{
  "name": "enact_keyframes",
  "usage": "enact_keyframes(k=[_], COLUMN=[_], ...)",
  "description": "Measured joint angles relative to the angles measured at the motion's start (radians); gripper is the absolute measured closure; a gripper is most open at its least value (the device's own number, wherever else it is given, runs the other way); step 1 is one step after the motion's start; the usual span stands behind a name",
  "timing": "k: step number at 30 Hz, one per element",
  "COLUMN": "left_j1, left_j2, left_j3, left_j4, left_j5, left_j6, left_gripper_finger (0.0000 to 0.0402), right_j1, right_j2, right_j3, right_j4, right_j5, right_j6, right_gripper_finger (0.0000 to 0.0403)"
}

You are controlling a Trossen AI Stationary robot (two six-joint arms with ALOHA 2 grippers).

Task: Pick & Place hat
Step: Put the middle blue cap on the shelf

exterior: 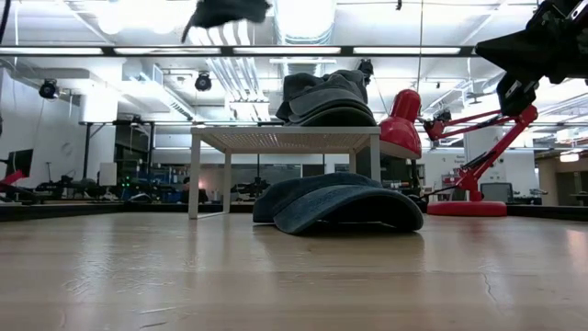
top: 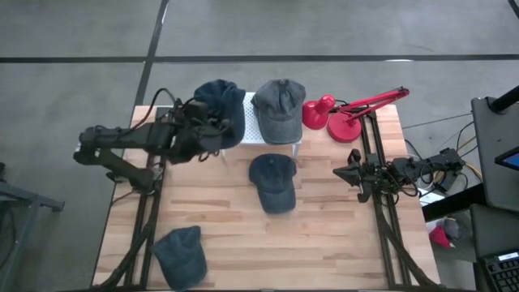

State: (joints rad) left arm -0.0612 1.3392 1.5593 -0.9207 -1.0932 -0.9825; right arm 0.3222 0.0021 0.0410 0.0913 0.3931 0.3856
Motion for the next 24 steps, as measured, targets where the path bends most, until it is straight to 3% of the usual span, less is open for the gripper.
enact_keyframes(k=[13,24], left_j1=[0.271,0.39], left_j2=[0.131,0.222], left_j3=[0.0,-0.01], left_j4=[-0.007,-0.024], left_j5=[0.225,0.346], left_j6=[0.089,0.08], left_gripper_finger=[0.0396,0.0392], right_j1=[0.0,0.0], right_j2=[0.0,0.0], right_j3=[0.0,0.0], right_j4=[-0.005,-0.005], right_j5=[0.0,0.0], right_j6=[0.0,0.002], right_gripper_finger=[0.0394,0.0394])
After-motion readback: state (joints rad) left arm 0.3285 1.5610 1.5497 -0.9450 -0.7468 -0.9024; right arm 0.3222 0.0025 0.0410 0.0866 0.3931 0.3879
